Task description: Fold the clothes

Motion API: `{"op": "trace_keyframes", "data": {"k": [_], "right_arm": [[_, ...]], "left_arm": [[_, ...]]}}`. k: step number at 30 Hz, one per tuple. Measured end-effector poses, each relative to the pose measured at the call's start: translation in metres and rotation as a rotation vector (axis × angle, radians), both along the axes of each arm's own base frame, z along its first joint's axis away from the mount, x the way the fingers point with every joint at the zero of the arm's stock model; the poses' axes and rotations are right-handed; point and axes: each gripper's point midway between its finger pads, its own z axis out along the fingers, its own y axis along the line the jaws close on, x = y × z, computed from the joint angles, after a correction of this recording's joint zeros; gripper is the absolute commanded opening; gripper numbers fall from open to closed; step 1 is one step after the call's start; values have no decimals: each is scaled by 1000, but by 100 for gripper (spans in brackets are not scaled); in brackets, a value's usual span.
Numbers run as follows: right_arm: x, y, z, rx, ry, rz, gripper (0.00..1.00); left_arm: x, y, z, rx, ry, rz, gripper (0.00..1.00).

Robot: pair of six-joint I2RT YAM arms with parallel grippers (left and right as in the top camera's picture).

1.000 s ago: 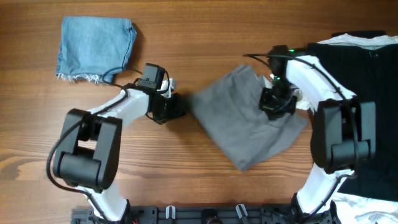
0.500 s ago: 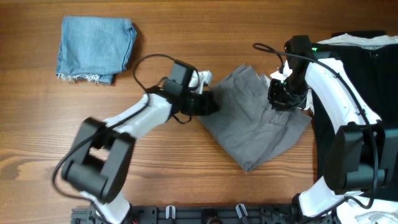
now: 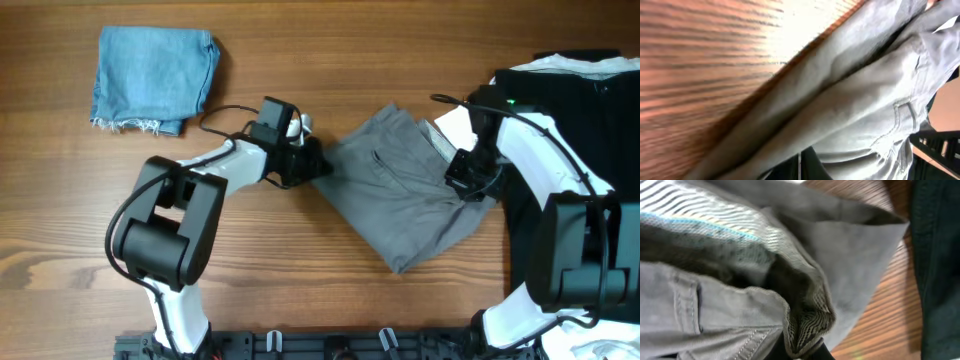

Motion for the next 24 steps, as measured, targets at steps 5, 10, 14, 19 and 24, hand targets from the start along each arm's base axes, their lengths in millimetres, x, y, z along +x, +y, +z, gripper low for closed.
{"op": "trace_keyframes", "data": {"k": [5,10,14,19,24], "right_arm": [[15,-3,-6,105,-73,75,19],[45,9,63,163,-303,175,22],[53,10,100,157,-433,182,22],[55,12,100,165,-440,150,22],[58,21,103,217,-462,212,25]], "left_arm": [[1,-4,12,-24,-87,-101,46],[-12,6,99,-19,-229,-142,19],[-48,-32,113,-33,-251,-274,15],[-110,-88,18,28,-14,-422,7],[-53,-20,-1,-3,254,-52,7]]}}
